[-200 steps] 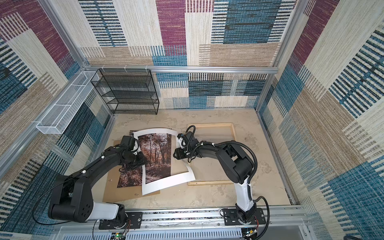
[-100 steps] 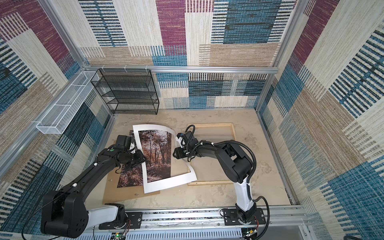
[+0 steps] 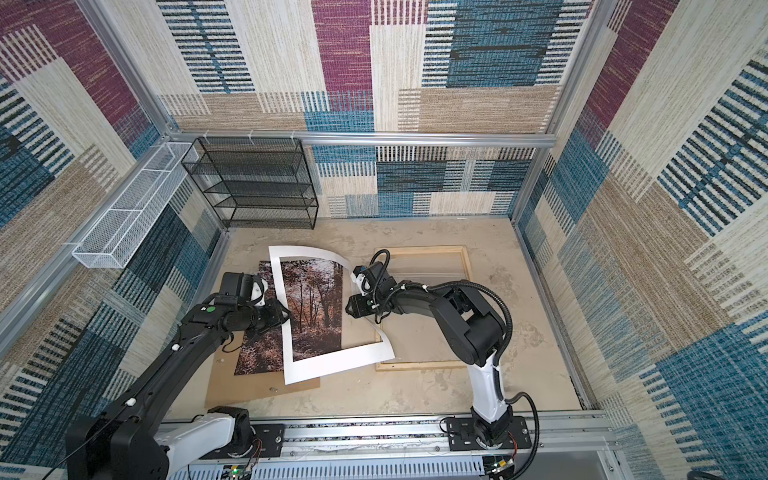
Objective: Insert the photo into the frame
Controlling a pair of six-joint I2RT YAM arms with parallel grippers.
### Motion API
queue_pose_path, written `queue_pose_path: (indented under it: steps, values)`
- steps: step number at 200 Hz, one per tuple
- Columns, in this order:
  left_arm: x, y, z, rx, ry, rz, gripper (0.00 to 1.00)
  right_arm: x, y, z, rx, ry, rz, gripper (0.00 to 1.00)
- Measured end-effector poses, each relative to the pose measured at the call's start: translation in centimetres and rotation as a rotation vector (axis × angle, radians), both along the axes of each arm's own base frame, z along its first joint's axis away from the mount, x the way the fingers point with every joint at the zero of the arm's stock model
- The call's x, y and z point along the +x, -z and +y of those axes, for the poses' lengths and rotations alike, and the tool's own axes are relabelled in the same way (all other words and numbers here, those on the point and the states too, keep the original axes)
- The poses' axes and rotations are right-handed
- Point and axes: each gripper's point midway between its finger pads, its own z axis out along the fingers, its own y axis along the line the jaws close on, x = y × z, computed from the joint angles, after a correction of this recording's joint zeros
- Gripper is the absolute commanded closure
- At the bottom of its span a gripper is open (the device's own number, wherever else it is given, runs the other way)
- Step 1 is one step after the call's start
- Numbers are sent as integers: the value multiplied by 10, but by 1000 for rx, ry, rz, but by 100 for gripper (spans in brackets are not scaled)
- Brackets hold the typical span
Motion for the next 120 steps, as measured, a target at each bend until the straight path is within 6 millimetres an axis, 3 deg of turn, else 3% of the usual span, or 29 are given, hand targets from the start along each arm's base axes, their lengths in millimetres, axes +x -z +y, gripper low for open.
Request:
queue_pose_path:
  steps: [120]
  values:
    - [-5,-68,-17,-115,62,-189,56,1,0,-1,2,7,-14,45]
